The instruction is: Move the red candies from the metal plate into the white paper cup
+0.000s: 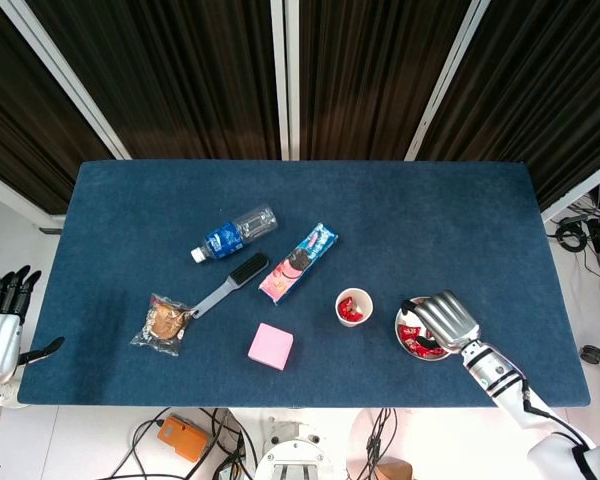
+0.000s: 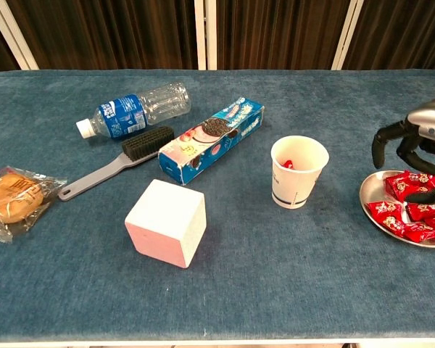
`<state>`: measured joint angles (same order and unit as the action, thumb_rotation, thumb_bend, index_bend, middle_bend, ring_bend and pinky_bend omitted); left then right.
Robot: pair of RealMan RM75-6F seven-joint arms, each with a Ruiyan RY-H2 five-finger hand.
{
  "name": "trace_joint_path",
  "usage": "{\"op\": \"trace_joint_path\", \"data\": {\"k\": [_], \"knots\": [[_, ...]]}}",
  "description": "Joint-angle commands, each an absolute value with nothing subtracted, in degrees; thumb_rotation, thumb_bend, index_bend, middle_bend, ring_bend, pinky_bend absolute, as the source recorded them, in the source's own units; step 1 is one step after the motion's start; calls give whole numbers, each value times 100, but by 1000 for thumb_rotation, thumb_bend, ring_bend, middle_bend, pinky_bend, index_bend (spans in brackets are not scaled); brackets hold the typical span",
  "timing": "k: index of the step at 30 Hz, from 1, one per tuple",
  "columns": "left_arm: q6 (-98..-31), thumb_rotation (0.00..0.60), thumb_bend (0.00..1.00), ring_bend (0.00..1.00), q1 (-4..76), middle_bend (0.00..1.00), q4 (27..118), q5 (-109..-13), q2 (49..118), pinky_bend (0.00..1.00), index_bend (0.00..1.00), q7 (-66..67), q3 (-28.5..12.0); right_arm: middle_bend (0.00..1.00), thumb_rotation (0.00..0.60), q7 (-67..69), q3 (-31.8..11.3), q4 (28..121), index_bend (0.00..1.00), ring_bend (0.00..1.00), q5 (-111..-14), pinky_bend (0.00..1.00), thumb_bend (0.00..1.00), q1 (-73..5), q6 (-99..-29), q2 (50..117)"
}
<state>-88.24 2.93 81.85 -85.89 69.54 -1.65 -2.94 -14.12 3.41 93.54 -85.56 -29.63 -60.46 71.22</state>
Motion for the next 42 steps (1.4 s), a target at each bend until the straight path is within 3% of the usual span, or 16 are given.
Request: {"op": "trace_joint_path", "data": {"k": [1, 22, 32, 42], "knots": [[-8831, 600, 0, 0, 294, 0, 8190, -8606, 6957, 0, 60, -156, -287, 843, 600, -1415, 390, 9162, 498, 1000, -8380, 1000, 339, -2914, -5846, 7257], [-8804, 600, 0, 0, 271, 0, 8182, -8537, 6927, 0, 61, -153, -292, 843, 600, -1450, 111, 8555, 530, 1000, -8013, 1000, 347, -3175, -5244, 7787], [-8802, 600, 0, 0, 257, 0, 8157, -8522, 6928, 0, 61, -174, -289, 843, 600, -1460, 67, 8450, 611, 1000, -7882, 1000, 491, -3227, -5118, 7884], [-8815, 600, 0, 0, 266, 0, 8177, -8548, 6926, 0, 60, -156, -292, 843, 600, -1313, 29, 8547, 663, 1000, -8076, 1000, 551, -3132, -5463, 7735]]}}
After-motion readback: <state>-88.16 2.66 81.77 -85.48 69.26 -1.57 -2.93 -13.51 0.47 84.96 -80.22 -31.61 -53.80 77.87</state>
